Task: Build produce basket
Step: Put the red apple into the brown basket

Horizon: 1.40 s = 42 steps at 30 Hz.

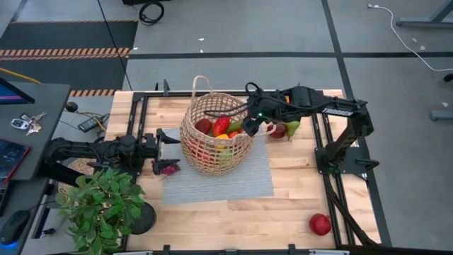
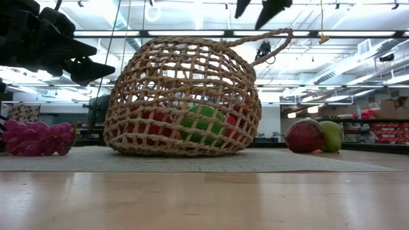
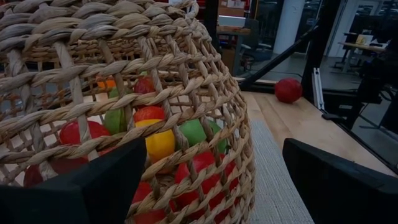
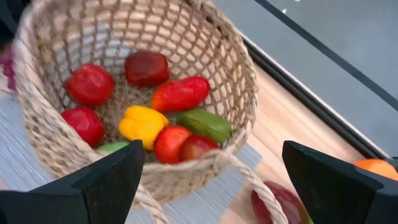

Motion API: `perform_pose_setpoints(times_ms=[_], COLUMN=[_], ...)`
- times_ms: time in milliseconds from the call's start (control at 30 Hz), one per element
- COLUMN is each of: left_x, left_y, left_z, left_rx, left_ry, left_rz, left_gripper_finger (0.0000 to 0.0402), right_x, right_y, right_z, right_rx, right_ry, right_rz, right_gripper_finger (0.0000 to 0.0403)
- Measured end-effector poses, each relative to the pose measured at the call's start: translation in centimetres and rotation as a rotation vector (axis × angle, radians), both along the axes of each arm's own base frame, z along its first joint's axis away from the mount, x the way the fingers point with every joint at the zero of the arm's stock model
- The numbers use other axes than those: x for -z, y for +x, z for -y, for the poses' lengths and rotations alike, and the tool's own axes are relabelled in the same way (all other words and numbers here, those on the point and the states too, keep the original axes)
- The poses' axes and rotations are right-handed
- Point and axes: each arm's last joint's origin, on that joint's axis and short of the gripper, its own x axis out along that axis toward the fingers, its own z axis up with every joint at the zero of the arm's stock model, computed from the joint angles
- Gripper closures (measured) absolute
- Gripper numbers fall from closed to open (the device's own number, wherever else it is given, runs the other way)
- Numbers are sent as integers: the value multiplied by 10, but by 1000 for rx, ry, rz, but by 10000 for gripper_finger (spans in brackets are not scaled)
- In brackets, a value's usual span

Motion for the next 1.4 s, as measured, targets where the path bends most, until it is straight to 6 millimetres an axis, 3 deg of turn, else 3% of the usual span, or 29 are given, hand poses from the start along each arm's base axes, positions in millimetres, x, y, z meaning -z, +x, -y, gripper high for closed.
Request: perform_pose_setpoints(times_ms=[133, 433, 633, 800, 1067, 1167, 1267, 1400], left_x=[0, 0, 0, 0, 0, 0, 0, 0], left_y=[0, 0, 0, 0, 0, 0, 0, 0], left_z=[0, 0, 0, 0, 0, 0, 0, 0], left_rx=[0, 0, 0, 0, 0, 0, 0, 0], left_ry=[0, 0, 1, 1, 1, 0, 0, 0], left_rz=[0, 0, 0, 0, 0, 0, 0, 0], left_gripper_finger=[15, 15, 15, 15, 15, 15, 15, 15], right_x=[14, 25, 41, 62, 91, 83, 55, 18], right_y=[-19, -89, -123, -129, -111, -109, -110, -127], right_z=[0, -5, -6, 4, 39, 48, 47, 41], right_rx=[-1, 65, 127, 205, 296, 229, 134, 56], right_ry=[10, 25, 35, 43, 91, 81, 54, 53], right_rz=[42, 240, 293, 253, 88, 97, 201, 243], right_gripper_finger=[18, 27, 29, 29, 29, 29, 30, 30])
